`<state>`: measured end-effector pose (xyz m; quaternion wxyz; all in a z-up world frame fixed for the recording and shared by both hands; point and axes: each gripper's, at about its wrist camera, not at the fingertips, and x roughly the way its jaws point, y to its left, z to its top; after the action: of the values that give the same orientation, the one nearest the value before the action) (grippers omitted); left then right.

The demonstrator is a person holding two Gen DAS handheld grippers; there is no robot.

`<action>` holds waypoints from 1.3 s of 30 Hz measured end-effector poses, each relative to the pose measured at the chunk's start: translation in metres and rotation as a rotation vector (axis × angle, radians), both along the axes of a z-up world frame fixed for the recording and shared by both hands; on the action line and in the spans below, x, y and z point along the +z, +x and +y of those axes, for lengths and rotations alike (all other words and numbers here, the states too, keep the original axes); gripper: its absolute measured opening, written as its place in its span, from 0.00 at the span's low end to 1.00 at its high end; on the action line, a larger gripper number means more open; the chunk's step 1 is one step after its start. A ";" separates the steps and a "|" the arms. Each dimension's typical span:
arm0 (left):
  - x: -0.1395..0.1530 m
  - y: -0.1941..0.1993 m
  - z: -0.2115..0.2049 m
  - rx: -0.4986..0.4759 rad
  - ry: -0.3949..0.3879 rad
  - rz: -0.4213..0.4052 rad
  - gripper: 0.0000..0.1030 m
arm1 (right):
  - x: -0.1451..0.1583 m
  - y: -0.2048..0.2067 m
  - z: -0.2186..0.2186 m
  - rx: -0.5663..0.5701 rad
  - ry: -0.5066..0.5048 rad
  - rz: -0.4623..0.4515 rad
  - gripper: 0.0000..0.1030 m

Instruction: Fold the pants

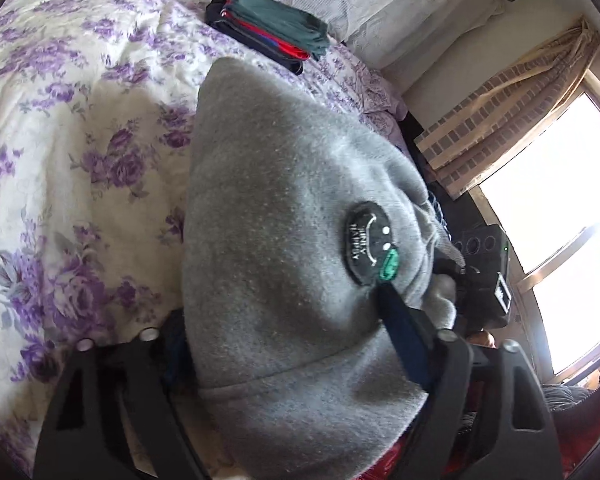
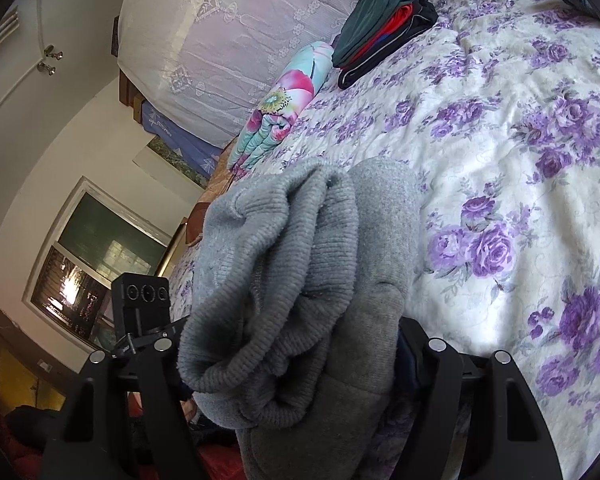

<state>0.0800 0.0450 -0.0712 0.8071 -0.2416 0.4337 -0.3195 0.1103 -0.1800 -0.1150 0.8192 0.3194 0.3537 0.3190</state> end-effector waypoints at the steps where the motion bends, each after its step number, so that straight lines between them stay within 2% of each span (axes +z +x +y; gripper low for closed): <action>1: 0.003 -0.002 0.001 0.000 -0.001 -0.011 0.67 | 0.002 -0.001 0.001 -0.003 -0.007 -0.003 0.68; 3: 0.007 -0.003 0.003 0.002 -0.001 -0.021 0.57 | 0.008 -0.004 0.002 -0.006 -0.031 -0.018 0.64; 6: 0.015 -0.005 0.009 0.006 -0.006 -0.033 0.50 | 0.021 -0.010 0.007 0.000 -0.072 -0.059 0.61; 15: 0.041 -0.015 0.008 0.034 0.029 -0.097 0.48 | 0.061 -0.025 0.015 0.002 -0.149 -0.201 0.60; 17: 0.053 -0.022 0.006 0.017 0.004 -0.147 0.46 | 0.064 -0.027 0.012 -0.002 -0.136 -0.211 0.60; 20: 0.072 -0.030 -0.002 0.004 0.039 -0.220 0.46 | 0.069 -0.032 0.005 -0.006 -0.103 -0.228 0.60; 24: 0.068 -0.017 -0.007 -0.024 0.018 -0.185 0.44 | 0.063 -0.028 -0.004 -0.031 -0.107 -0.213 0.60; 28: 0.039 0.005 -0.012 -0.034 -0.007 -0.068 0.44 | 0.038 -0.017 -0.010 -0.054 -0.115 -0.113 0.60; 31: 0.026 0.018 -0.016 -0.043 -0.005 -0.015 0.44 | 0.024 -0.006 -0.017 -0.059 -0.079 -0.038 0.60; 34: 0.036 0.034 -0.019 -0.071 -0.004 -0.018 0.43 | 0.035 0.005 -0.019 -0.051 -0.090 -0.037 0.60; 39: 0.081 0.081 -0.031 -0.102 0.012 -0.098 0.43 | 0.084 0.042 -0.029 -0.080 -0.137 -0.147 0.60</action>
<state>0.1609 0.0143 0.0093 0.8115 -0.1983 0.4074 -0.3691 0.1526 -0.2087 -0.0309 0.8750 0.2522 0.3005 0.2838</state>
